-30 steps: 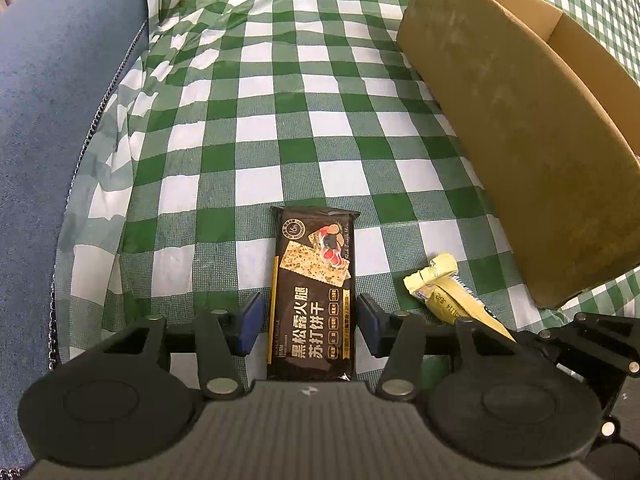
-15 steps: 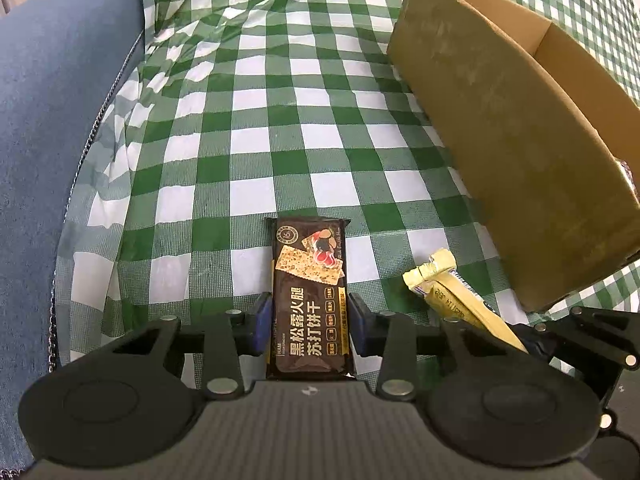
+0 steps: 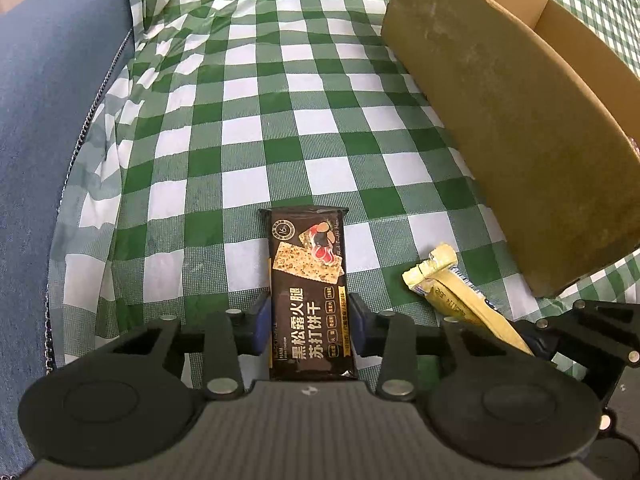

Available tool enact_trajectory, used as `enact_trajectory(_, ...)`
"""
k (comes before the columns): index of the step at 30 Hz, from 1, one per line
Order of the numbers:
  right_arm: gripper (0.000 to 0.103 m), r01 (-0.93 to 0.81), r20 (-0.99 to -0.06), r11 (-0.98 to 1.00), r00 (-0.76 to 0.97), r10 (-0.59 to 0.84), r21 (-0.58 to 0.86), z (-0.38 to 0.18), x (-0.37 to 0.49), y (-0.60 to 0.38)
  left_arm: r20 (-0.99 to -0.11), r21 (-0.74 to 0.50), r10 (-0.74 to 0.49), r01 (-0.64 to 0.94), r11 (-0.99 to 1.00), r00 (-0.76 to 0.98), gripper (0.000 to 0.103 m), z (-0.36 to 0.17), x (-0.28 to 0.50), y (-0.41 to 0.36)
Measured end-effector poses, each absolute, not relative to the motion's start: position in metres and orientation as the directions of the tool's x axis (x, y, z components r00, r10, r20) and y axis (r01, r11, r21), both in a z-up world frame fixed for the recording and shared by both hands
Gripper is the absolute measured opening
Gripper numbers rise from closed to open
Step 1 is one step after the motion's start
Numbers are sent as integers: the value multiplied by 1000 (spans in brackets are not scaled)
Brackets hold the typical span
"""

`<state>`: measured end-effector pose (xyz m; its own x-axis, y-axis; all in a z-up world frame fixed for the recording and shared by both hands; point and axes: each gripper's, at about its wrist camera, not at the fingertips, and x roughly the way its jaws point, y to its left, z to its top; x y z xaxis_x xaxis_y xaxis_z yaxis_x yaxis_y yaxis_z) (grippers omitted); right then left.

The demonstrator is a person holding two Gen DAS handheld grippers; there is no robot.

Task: Organize snacks
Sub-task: 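Carry both held snacks over the cardboard box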

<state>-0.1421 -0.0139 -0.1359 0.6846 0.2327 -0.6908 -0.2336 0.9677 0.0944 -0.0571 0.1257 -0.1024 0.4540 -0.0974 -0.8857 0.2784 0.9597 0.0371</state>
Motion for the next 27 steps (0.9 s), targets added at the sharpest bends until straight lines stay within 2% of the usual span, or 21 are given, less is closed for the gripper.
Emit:
enact_trajectory(9, 12, -230, -627, 970, 744, 229, 81, -115, -154, -15, -799, -7, -149, 239, 971, 583, 43, -77, -74, 137)
enact_trajectory(19, 12, -239, -509, 967, 824, 250, 88, -77, -178, -27, -661, -70, -206, 214, 974, 722, 43, -47, -96, 149)
enact_trajectory(27, 12, -207, -347, 965, 903, 253, 162, -14, -191, -83, -561, -109, -244, 221, 969, 791, 43, -31, -110, 152)
